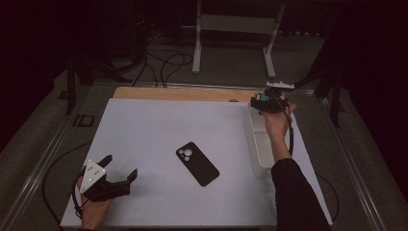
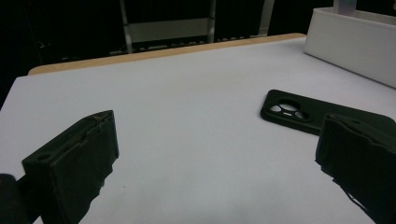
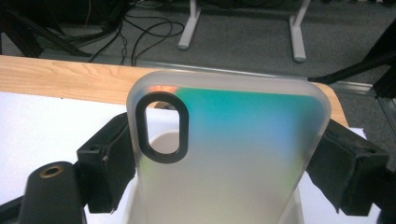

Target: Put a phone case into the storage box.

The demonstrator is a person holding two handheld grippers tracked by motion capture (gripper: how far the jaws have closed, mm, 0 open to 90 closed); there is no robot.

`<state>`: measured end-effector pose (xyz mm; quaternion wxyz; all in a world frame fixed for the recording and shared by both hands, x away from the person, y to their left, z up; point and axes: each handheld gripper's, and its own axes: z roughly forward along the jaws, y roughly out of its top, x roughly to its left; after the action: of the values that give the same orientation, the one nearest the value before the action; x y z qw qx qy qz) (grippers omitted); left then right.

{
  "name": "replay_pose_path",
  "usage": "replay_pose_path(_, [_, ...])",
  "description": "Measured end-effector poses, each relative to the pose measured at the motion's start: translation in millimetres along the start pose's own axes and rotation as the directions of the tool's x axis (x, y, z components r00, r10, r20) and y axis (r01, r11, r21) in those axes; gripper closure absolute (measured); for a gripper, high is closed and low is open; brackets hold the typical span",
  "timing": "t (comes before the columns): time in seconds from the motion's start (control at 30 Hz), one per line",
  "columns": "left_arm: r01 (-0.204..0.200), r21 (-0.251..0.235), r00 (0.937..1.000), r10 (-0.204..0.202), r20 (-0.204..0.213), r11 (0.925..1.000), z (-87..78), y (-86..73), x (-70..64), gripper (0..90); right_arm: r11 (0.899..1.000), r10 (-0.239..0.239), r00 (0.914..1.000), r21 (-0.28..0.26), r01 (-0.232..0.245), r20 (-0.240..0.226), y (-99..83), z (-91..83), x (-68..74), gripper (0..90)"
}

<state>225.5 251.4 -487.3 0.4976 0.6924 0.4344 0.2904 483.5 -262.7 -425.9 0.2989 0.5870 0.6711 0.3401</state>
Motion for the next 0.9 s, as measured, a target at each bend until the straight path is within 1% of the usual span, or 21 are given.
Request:
replay_pose_path(0.2, [0.001,0.000,1.0000,-0.001,0.002,1.0000,0.5,-0.1,-0.5,0.0,1.000,-0.002,1.0000,0.013,0.002,0.001,-2.5,5.4,1.8,16.3])
replay_pose_path(0.37, [0.002,0.000,1.0000,-0.002,0.000,1.0000,0.1,-0.2,0.0,0.0,0.999,-0.009,0.9999,0.031,0.008,0.012,-4.6,11.2,3.1,16.3])
replay_pose_path(0.47, [0.005,-0.001,1.0000,-0.005,0.001,1.0000,0.3,-0.4,0.4,0.0,0.999,0.000,0.9999,0.044,0.000,0.011,-5.7,13.5,3.4,16.3])
replay_pose_path(0.77, [0.007,-0.002,1.0000,-0.007,0.001,1.0000,0.2,-0.6,0.6,0.0,0.998,-0.002,0.9997,0.068,0.000,0.024,-8.4,19.9,3.5,16.3])
replay_pose_path(0.9, [0.009,-0.003,1.0000,-0.009,-0.001,1.0000,-0.2,-0.6,0.7,0.0,0.998,0.000,0.9996,0.068,-0.001,0.028,-9.2,22.0,4.2,16.2])
